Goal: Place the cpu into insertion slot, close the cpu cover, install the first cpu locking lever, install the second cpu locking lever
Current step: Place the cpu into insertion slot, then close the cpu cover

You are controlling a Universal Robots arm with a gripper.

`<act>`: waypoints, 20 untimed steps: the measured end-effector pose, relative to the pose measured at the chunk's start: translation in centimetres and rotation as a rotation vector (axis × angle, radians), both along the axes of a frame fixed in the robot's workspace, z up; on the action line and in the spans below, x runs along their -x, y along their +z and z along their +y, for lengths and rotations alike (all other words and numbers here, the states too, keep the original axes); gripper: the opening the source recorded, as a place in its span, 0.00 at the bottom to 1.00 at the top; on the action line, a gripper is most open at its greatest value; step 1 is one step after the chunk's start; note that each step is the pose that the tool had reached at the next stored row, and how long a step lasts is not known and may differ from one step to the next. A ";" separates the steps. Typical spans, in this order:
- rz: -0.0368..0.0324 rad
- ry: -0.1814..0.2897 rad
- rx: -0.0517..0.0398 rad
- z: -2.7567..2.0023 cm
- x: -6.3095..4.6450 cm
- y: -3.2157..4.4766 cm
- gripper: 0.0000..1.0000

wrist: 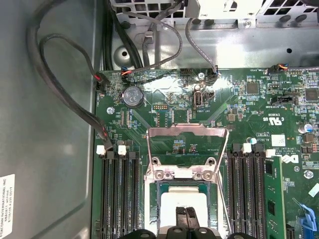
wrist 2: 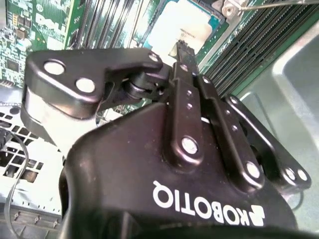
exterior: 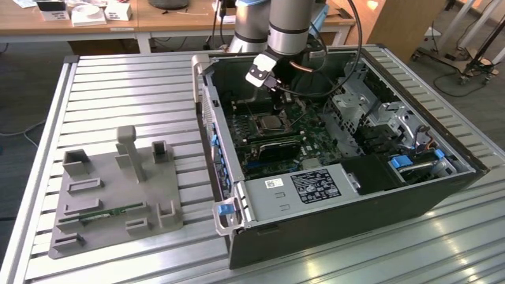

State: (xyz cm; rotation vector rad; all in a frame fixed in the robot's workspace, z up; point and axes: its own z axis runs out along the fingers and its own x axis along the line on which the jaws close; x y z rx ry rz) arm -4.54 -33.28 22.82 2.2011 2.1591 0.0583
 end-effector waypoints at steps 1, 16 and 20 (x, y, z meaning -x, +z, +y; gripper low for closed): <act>0.0001 0.000 0.0001 0.00 0.0 0.00 0.10; 0.0008 0.000 0.0004 0.00 0.0 0.34 0.10; 0.0007 0.000 0.0005 0.00 0.0 1.31 0.10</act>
